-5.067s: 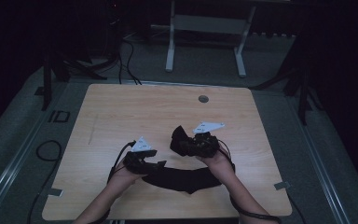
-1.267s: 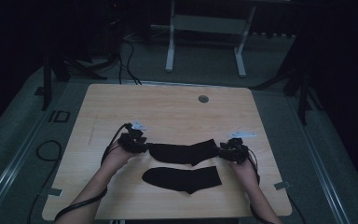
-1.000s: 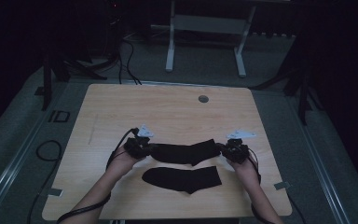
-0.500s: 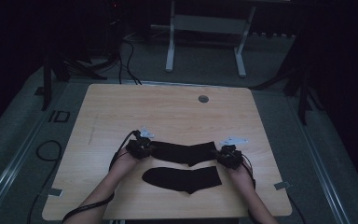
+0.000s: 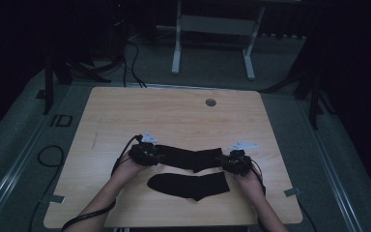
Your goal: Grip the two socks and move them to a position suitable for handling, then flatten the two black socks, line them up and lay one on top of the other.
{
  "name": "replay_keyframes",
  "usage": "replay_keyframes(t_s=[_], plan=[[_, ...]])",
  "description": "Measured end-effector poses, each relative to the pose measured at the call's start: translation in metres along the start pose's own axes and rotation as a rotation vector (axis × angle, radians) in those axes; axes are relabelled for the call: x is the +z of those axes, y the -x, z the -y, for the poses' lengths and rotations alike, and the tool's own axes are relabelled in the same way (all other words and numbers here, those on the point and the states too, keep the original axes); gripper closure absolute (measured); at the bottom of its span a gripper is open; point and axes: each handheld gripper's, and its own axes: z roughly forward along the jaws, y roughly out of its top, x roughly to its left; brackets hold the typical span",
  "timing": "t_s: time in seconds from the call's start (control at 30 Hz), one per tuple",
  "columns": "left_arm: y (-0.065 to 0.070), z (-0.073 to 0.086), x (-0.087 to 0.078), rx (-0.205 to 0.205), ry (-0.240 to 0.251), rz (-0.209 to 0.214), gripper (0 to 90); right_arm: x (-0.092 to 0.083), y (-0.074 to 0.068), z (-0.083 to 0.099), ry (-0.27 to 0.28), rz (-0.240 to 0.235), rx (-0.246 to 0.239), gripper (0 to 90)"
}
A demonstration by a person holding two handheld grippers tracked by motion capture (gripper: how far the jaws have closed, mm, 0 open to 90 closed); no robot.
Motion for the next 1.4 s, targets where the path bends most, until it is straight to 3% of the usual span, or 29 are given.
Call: replay_keyframes(t_s=[0.03,0.1,0.23,0.33,0.47,0.63,0.83,1.0,1.1,1.27,1.4], plan=[[0.001,0.000,-0.003,-0.005,0.009,0.005,52.9,0.000,0.000,0.000,0.000,0.000,0.000,70.1],[0.005,0.004,-0.022,-0.016,0.038,0.018,48.6,-0.009,0.000,-0.006,0.023,-0.014,0.013,58.3],[0.010,0.008,-0.036,-0.017,0.054,0.023,46.7,-0.023,-0.002,-0.009,0.043,-0.019,0.009,52.8],[0.015,0.012,-0.045,-0.016,0.062,0.031,46.7,-0.031,-0.005,-0.007,0.034,-0.027,0.003,50.8],[0.028,0.026,-0.059,-0.002,0.051,0.050,46.6,-0.041,-0.014,0.007,0.000,-0.018,-0.039,49.7],[0.037,0.041,-0.061,-0.016,0.017,0.058,46.7,-0.047,-0.018,0.023,-0.018,-0.010,-0.025,49.7],[0.043,0.056,-0.047,-0.025,-0.015,0.066,46.8,-0.039,-0.022,0.036,-0.053,0.003,-0.019,49.7],[0.048,0.061,-0.037,0.002,-0.044,0.065,47.0,-0.032,-0.031,0.039,-0.083,0.030,-0.085,51.6],[0.047,0.062,-0.037,-0.004,-0.035,0.062,52.3,-0.028,-0.034,0.041,-0.092,0.044,-0.113,56.7],[0.049,0.063,-0.038,0.029,-0.039,0.023,72.1,-0.028,-0.037,0.042,-0.086,0.034,-0.112,70.8],[0.051,0.063,-0.037,0.017,-0.039,0.038,85.7,-0.027,-0.041,0.041,-0.089,0.025,-0.121,81.8]])
